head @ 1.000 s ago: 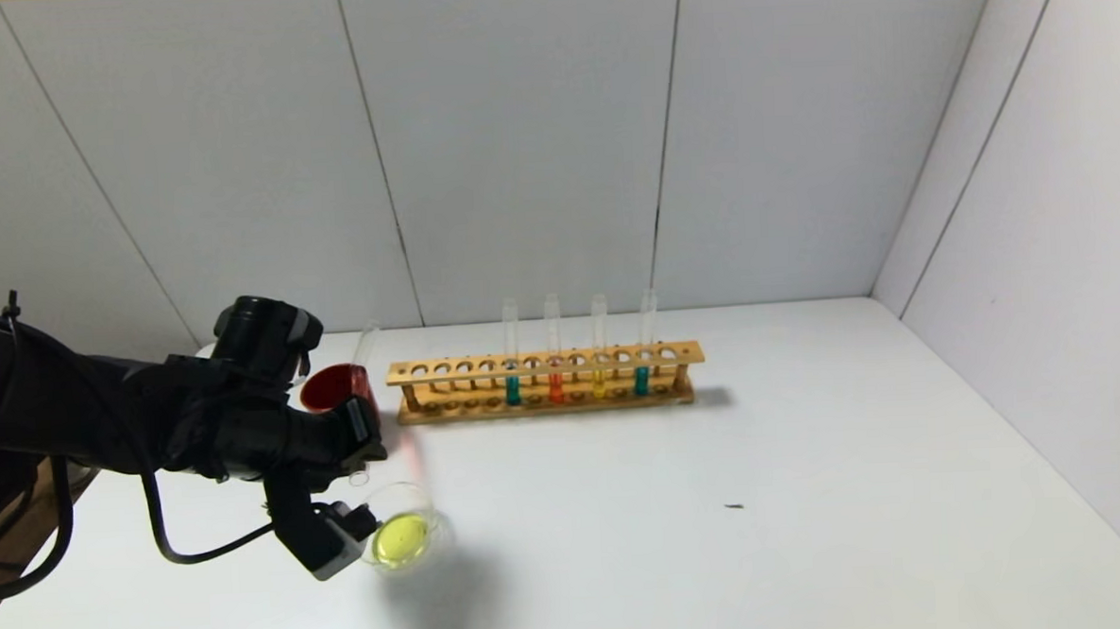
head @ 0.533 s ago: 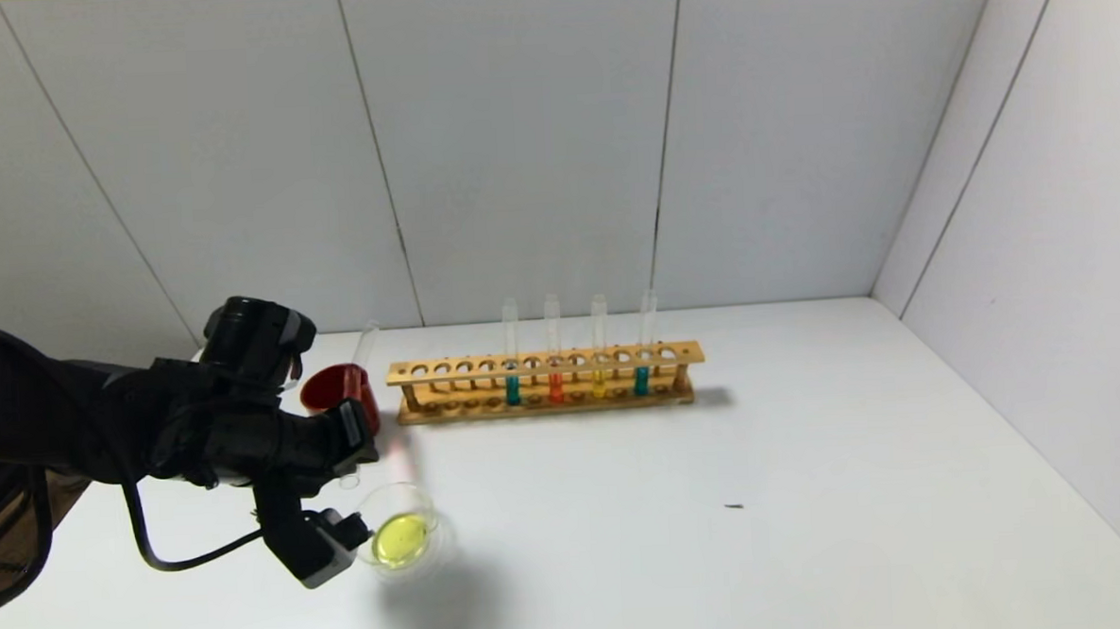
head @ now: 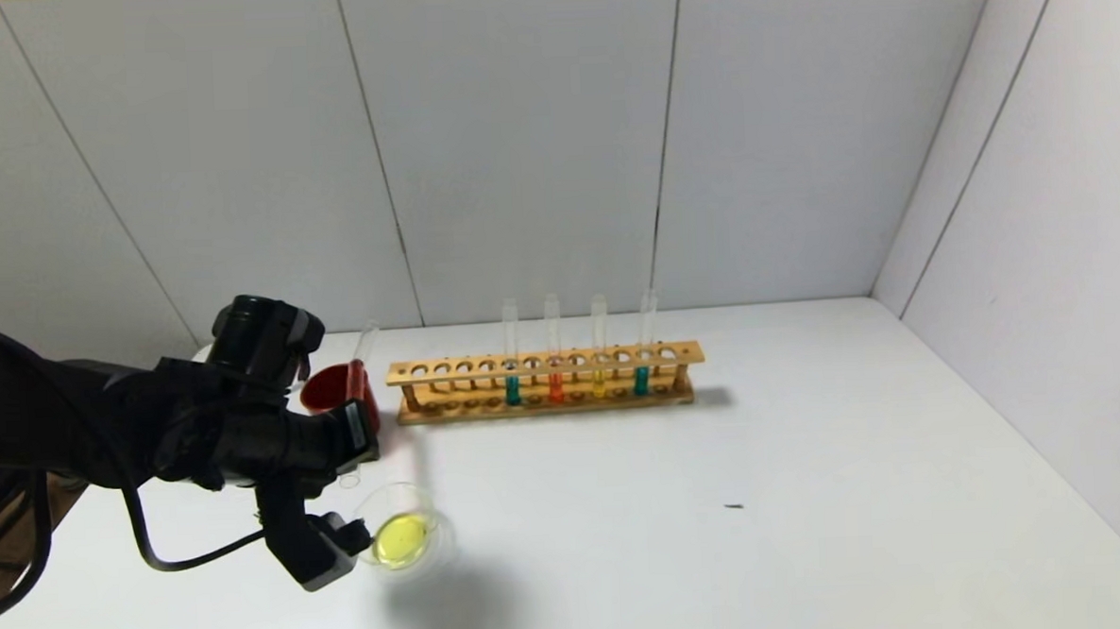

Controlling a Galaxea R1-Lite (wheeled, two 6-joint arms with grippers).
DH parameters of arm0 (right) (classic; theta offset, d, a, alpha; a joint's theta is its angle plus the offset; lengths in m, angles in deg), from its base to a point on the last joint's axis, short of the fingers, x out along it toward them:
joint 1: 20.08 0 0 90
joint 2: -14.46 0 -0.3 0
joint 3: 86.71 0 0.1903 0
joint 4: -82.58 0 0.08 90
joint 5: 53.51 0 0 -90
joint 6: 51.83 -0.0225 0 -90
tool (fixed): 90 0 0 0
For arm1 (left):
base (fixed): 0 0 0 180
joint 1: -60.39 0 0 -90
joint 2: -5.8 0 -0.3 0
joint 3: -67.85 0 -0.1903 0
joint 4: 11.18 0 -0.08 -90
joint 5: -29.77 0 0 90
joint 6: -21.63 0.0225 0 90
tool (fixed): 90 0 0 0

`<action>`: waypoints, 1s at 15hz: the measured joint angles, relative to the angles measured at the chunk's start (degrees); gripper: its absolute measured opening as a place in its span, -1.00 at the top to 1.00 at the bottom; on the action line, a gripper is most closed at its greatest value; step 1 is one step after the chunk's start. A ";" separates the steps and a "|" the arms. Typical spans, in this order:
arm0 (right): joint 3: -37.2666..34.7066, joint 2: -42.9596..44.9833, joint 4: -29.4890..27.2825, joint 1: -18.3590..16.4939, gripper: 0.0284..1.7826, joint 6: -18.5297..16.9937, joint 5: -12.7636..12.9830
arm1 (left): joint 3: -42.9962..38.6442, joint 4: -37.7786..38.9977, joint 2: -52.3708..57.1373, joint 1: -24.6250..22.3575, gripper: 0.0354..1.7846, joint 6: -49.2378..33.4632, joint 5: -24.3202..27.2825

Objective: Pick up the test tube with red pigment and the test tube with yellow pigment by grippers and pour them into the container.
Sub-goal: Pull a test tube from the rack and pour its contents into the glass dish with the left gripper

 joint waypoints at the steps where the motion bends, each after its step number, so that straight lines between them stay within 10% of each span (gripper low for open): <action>1: 0.00 0.00 0.00 0.00 -0.96 0.00 0.00 | 0.00 0.00 0.13 0.30 0.65 0.00 -0.13; 15: 0.00 0.00 -0.02 0.00 -0.96 0.00 -0.02 | -1.84 0.02 1.40 2.60 0.65 0.85 -5.46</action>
